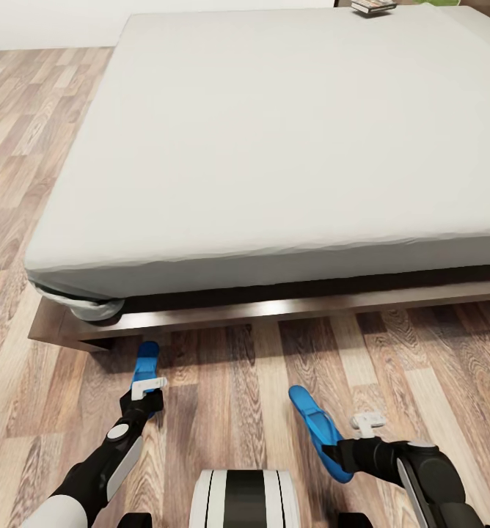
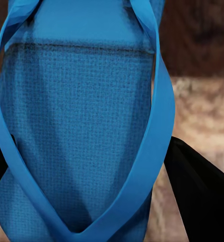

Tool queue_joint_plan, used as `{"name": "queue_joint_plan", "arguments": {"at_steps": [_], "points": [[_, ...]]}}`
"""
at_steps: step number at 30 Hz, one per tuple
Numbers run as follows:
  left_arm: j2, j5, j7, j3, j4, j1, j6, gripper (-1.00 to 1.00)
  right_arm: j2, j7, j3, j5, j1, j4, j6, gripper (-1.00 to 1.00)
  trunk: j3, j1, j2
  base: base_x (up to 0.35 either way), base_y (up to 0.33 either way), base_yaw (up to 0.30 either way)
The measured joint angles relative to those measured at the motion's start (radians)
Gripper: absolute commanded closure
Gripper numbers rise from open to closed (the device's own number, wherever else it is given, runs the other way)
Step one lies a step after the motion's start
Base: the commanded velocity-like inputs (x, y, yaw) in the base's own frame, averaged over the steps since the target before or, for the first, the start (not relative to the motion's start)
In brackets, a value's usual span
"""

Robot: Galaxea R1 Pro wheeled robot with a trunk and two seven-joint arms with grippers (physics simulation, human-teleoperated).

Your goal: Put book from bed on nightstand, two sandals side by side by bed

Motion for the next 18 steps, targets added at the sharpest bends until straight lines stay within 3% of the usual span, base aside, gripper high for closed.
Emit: {"name": "queue_joint_plan", "arguments": {"at_steps": [5,14,18], "points": [[-0.001,0.001,0.0,-0.001,0.0,0.0,0.0,1.0,0.0,0.013,-0.005,0.001,0.001,0.0,-0.001,1.0,-0.015,0.002,-0.001,0.0,0.0,0.0],[-0.002,0.0,0.0,-0.001,0.0,0.0,0.0,1.0,0.0,0.015,-0.005,0.0,0.001,0.0,-0.001,1.0,-0.015,0.002,-0.001,0.0,0.0,0.0],[-0.002,0.001,0.0,-0.001,0.0,0.0,0.0,1.0,0.0,0.015,-0.005,0.001,0.001,0.0,-0.001,1.0,-0.031,0.004,-0.002,0.0,0.0,0.0]]}}
